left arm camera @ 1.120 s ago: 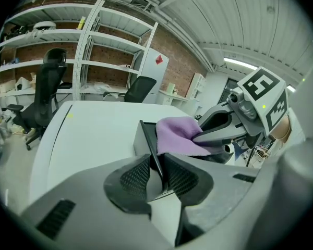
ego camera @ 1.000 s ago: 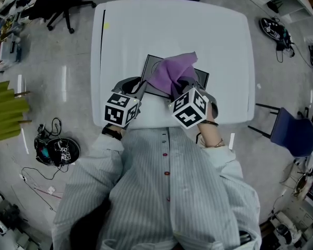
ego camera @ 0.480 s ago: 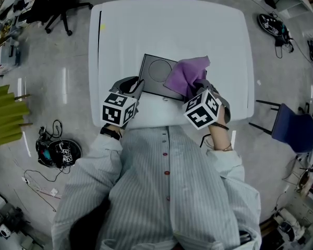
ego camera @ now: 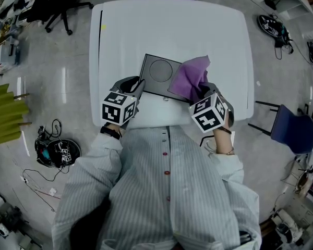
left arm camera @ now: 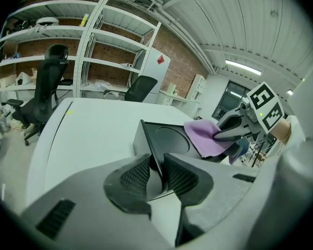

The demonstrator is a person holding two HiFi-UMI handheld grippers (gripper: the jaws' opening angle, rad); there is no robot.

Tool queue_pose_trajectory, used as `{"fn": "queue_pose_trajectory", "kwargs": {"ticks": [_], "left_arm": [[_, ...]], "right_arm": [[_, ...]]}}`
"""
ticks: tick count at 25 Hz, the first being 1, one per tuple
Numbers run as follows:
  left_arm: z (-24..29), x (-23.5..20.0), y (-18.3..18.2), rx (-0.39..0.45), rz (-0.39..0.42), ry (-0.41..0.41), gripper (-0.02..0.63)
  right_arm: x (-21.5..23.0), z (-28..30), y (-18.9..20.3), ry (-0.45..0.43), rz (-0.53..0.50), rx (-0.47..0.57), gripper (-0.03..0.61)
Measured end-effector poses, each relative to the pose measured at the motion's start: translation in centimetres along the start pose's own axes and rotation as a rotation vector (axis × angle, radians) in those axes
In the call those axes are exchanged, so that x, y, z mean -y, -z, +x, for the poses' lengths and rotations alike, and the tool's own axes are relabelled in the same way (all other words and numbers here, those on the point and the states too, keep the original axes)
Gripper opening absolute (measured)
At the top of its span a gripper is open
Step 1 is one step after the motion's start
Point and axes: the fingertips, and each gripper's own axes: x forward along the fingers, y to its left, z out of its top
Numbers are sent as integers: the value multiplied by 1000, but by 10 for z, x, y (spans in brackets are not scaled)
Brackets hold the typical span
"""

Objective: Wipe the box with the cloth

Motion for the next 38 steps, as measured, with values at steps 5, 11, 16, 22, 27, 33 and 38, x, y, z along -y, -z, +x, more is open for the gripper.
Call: {"fn": "queue_pose_trajectory", "kwargs": {"ticks": [5,11,16,22,27,33,38], "left_arm": [[-2,1,-1,-3,-27,9,67],[-10,2,-7,18,-47,21,67],[-12,-5,-7,7,-34,18,67],[-12,-7,-5,7,-26,32,67],[-11,-8,-5,12,-30,44,67],[-9,-7,-5,-4,14,46,67],[-9,-7,-4,-8,26,40,67]], "right_arm": [[-16,-18,-38,-57,-2,100,23],[-59,-32,-105,-264,71,290,23],[-96,-9,-138,-392,103,305,23],[-105,26,-140,-409,174,247,23],[-105,39,-138,-429,225,221,23],[-103,40,-129,-385,165,197,23],[-89,37,-104,-355,189,171,23]]}}
